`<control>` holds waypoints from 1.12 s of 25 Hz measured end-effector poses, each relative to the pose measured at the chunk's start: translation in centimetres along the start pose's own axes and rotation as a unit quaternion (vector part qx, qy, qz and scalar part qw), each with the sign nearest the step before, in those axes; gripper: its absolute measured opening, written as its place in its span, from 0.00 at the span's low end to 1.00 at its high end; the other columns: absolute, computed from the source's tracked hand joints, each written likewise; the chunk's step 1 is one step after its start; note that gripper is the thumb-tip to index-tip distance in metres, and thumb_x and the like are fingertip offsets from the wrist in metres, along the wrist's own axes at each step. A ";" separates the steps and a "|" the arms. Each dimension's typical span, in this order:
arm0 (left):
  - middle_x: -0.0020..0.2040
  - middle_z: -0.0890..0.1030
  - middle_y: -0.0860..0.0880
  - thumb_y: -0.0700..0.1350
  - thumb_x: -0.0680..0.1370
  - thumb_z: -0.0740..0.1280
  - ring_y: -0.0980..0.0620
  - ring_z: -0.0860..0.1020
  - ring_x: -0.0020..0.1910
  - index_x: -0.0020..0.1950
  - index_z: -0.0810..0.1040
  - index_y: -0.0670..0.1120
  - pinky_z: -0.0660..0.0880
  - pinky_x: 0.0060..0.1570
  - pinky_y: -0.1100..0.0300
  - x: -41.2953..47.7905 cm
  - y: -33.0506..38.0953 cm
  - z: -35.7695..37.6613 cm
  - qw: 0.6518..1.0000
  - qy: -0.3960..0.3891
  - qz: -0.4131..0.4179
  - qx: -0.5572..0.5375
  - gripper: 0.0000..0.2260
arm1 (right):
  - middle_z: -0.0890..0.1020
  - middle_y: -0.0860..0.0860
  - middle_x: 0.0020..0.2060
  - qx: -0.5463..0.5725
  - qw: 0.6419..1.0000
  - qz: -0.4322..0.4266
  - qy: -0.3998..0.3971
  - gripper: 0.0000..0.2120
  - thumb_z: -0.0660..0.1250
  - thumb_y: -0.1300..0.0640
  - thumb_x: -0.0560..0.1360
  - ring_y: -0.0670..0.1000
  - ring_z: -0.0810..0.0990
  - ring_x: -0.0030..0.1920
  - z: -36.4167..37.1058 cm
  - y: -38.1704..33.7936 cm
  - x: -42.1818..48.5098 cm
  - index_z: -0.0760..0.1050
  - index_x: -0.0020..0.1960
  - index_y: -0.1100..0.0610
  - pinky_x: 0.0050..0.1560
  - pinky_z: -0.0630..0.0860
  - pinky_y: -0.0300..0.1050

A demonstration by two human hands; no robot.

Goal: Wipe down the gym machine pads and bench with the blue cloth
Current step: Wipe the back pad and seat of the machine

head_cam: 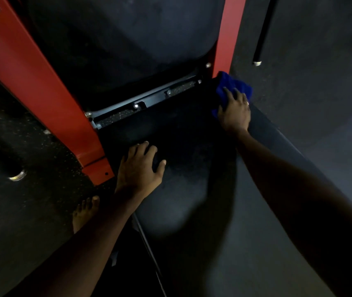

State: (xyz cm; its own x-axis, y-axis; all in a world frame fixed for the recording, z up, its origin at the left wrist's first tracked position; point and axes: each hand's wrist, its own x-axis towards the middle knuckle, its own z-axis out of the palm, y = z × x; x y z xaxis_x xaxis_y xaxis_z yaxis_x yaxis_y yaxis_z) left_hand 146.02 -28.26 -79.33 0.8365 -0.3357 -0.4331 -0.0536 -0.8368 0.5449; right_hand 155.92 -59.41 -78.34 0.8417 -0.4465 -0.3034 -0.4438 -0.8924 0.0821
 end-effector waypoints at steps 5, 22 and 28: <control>0.68 0.74 0.47 0.54 0.78 0.65 0.45 0.70 0.67 0.65 0.76 0.48 0.71 0.63 0.48 0.2 0.5 -0.8 1.000 -0.003 -0.001 0.006 0.18 | 0.62 0.52 0.78 -0.017 0.997 -0.063 -0.043 0.31 0.64 0.49 0.78 0.59 0.57 0.79 -0.3 1.3 -13.0 0.59 0.79 0.44 0.76 0.61 0.60; 0.77 0.65 0.44 0.57 0.79 0.61 0.42 0.60 0.77 0.74 0.67 0.46 0.57 0.75 0.43 -0.4 1.1 -0.1 0.999 -0.041 -0.021 0.016 0.26 | 0.59 0.54 0.80 -0.021 0.998 0.054 -0.018 0.36 0.68 0.52 0.75 0.62 0.56 0.79 -2.7 7.0 -15.6 0.58 0.80 0.45 0.76 0.58 0.63; 0.77 0.64 0.43 0.57 0.80 0.58 0.42 0.59 0.77 0.74 0.67 0.46 0.56 0.76 0.43 -0.8 1.2 0.0 0.999 -0.031 -0.018 0.003 0.25 | 0.61 0.56 0.78 0.018 0.983 0.182 0.016 0.31 0.65 0.53 0.77 0.62 0.57 0.78 -1.0 4.0 -4.2 0.61 0.79 0.49 0.76 0.58 0.63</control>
State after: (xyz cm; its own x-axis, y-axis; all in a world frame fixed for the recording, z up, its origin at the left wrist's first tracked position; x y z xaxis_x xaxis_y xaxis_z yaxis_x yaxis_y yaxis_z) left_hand 145.33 -28.99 -78.30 0.8024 -0.3321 -0.4959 -0.0281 -0.8510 0.5244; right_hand 150.96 -61.20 -75.79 0.6344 -0.7380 -0.2301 -0.7275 -0.6706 0.1452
